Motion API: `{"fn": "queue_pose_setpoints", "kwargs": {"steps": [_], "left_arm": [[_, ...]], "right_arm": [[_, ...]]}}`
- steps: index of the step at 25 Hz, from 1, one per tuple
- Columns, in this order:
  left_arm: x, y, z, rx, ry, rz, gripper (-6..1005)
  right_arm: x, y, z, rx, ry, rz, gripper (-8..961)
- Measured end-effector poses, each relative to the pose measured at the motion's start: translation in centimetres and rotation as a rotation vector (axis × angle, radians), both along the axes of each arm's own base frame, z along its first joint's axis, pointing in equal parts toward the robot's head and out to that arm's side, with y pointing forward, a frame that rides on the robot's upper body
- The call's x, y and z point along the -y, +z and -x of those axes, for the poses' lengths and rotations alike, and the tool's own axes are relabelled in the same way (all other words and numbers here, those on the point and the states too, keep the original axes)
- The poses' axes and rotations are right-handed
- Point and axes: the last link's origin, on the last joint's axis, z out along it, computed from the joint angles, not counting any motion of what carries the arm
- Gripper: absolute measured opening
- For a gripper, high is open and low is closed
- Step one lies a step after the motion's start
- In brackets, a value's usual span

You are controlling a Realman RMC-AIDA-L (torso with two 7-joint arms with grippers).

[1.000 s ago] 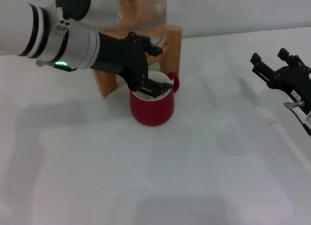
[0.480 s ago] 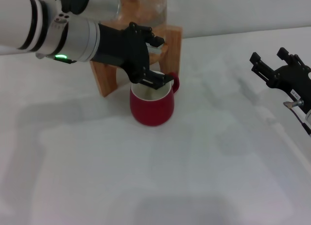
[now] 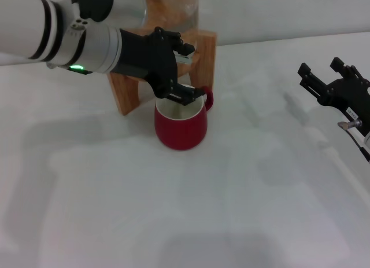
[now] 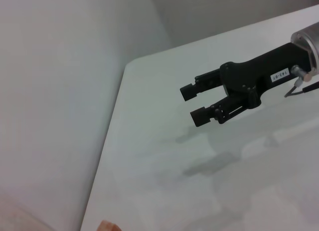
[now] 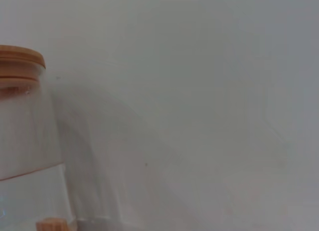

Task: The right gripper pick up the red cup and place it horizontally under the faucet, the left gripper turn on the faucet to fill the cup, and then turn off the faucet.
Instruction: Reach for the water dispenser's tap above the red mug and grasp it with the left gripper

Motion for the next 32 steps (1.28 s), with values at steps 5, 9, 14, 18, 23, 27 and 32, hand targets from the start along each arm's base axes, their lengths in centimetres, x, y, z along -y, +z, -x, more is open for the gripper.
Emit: {"fn": "queue_pose_setpoints", "kwargs": {"steps": [5,9,14,18,23,27,32], "left_arm": [[-0.2,-0.1,-0.1,-0.005,-0.015,-0.008,860],[-0.5,-0.4,-0.1,-0.011,-0.02,-0.011,860],[-0.7,-0.7,-0.1,-0.021,-0.03,-0.011,859],[-0.8,-1.0,-0.1,-0.026,-0.032,-0.008,859],[-0.8,-1.1,-0.2,-0.029,-0.032,0.001,860],[-0.6,-1.2,-0.2,-0.03,-0.026,0.012,859],[-0.3,-1.3,0.0,-0.028,-0.013,0.027,859]], "right_arm": [[0.0,0.0,0.0,0.0,0.0,0.0,858],[0.0,0.0,0.0,0.0,0.0,0.0,858],[0.0,0.0,0.0,0.0,0.0,0.0,858],[0.0,0.0,0.0,0.0,-0.001,-0.001,858],[0.0,0.0,0.0,-0.001,-0.001,-0.002,858],[0.0,0.0,0.0,-0.001,0.0,-0.002,858],[-0.1,0.0,0.0,-0.001,0.001,-0.001,858]]}}
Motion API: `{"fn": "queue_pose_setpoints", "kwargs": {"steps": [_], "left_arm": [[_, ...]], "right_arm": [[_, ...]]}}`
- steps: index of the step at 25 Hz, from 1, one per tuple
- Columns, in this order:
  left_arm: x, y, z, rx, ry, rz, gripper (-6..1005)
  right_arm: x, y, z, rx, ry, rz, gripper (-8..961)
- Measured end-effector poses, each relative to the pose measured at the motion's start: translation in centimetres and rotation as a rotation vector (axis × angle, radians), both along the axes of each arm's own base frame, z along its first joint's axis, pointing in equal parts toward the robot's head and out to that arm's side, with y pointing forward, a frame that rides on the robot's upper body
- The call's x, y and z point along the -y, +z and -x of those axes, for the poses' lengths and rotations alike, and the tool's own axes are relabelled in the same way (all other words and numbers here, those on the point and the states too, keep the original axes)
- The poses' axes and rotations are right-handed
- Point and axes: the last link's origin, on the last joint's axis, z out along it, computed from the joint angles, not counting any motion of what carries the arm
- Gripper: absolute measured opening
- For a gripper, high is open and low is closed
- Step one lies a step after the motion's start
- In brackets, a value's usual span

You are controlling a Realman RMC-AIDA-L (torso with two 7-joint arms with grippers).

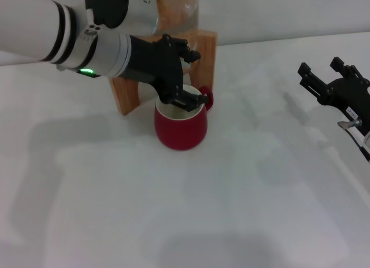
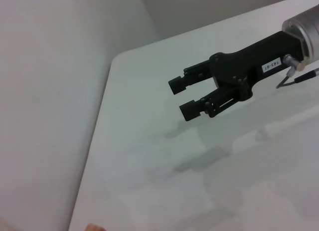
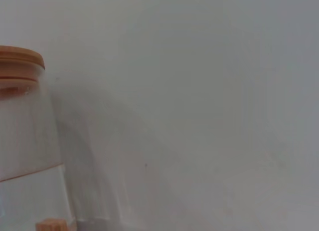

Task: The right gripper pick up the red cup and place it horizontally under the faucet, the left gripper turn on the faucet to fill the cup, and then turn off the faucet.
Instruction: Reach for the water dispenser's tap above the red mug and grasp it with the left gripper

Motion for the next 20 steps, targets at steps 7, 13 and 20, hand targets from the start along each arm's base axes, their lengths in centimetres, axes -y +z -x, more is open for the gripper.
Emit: {"fn": "queue_pose_setpoints", "kwargs": {"steps": [7,13,20], "left_arm": [[0.4,0.5,0.2,0.007,0.013,0.003,860],[0.8,1.0,0.4,-0.006,0.03,-0.002,860],[0.9,1.5,0.6,-0.003,0.029,-0.019,860]], "right_arm": [[0.0,0.0,0.0,0.001,0.002,0.001,858],[-0.1,0.0,0.1,0.001,0.004,0.002,857],[-0.2,-0.2,0.3,0.004,0.012,0.008,857]]}}
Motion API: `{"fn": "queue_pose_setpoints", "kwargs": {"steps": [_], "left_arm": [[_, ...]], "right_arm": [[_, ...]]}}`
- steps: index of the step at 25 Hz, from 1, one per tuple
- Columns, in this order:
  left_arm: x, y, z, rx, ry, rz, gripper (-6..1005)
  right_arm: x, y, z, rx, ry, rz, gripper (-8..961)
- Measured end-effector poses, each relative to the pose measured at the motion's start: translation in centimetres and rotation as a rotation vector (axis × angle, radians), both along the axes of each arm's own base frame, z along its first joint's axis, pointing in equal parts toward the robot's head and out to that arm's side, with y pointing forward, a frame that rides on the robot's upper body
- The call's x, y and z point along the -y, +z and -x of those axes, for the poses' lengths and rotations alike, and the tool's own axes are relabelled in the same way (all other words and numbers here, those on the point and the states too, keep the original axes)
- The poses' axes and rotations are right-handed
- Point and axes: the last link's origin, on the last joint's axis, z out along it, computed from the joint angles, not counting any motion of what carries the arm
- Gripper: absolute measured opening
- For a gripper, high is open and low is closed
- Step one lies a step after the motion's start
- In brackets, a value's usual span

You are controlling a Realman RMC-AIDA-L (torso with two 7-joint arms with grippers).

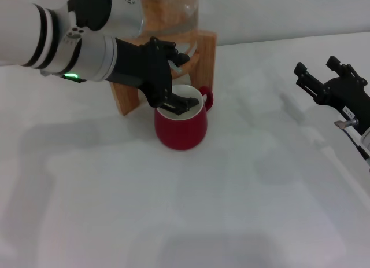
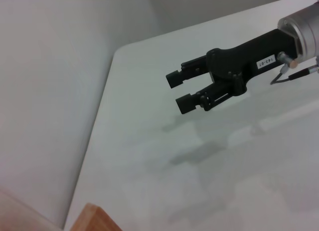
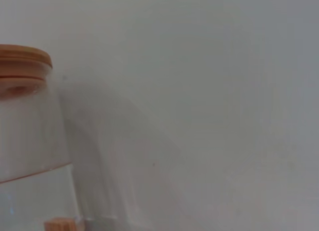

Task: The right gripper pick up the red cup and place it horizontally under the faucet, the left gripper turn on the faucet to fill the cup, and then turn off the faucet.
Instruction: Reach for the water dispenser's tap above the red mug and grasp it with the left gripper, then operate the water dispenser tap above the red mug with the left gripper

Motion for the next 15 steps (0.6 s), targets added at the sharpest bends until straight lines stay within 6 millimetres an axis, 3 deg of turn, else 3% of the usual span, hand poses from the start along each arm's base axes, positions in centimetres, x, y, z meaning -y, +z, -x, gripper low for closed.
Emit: {"fn": "queue_pose_setpoints", "kwargs": {"steps": [15], "left_arm": [[-0.2,0.6,-1.1,0.043,-0.035,-0.042,859]], "right_arm": [[-0.2,0.0,0.2,0.001,0.006,0.003,857]]}}
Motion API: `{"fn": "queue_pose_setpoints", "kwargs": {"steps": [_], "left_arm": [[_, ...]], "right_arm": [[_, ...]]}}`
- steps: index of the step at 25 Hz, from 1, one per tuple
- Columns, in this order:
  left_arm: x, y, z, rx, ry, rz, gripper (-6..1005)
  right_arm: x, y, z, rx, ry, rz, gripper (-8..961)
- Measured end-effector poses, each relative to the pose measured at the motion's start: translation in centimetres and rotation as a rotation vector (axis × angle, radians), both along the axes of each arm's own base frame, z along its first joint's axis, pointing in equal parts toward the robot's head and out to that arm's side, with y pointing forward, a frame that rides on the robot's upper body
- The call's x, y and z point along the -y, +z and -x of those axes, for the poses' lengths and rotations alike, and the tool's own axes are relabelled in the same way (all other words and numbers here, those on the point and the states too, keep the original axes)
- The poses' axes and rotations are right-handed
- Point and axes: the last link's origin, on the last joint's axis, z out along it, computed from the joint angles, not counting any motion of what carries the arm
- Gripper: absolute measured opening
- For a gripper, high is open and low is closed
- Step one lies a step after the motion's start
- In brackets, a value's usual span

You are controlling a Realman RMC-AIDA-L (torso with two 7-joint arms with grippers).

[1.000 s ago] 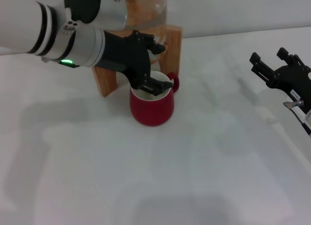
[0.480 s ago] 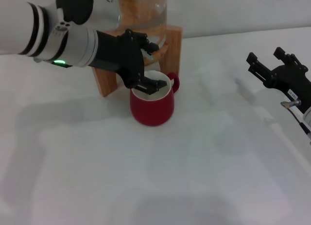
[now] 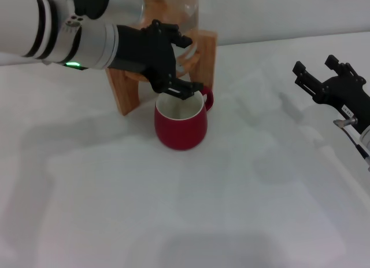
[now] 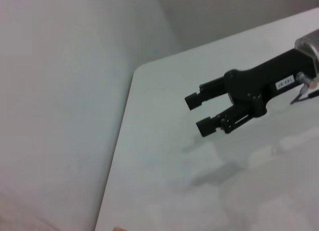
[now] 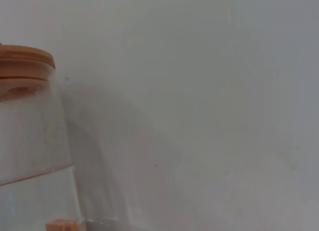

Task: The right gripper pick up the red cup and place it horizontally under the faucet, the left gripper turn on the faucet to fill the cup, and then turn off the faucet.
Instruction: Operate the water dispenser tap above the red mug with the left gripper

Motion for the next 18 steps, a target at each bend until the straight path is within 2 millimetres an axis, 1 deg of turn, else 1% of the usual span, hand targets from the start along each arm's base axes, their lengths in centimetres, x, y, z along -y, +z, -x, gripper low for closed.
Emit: {"fn": "queue_pose_setpoints", "kwargs": {"steps": [3,10,14,15,16,18], "left_arm": [[0.6,0.1,0.3,0.015,0.009,-0.002,859],[3.0,0.9,1.6,0.099,0.049,-0.06,859],[4.6,1.4,2.7,0.129,0.08,-0.098,859],[5.2,1.7,3.5,0.142,0.1,-0.116,859],[5.2,1.7,3.5,0.142,0.1,-0.116,859],[5.7,1.8,4.2,0.156,0.119,-0.128,860]], "right_arm": [[0.0,0.1,0.0,0.001,0.0,-0.001,857],[-0.1,0.3,-0.3,0.007,-0.012,-0.005,857],[-0.3,0.2,-0.5,0.016,-0.025,0.001,857],[-0.3,0.2,-0.6,0.019,-0.031,0.004,857],[-0.3,0.1,-0.6,0.02,-0.032,0.006,857],[-0.3,0.1,-0.6,0.02,-0.034,0.007,858]]}}
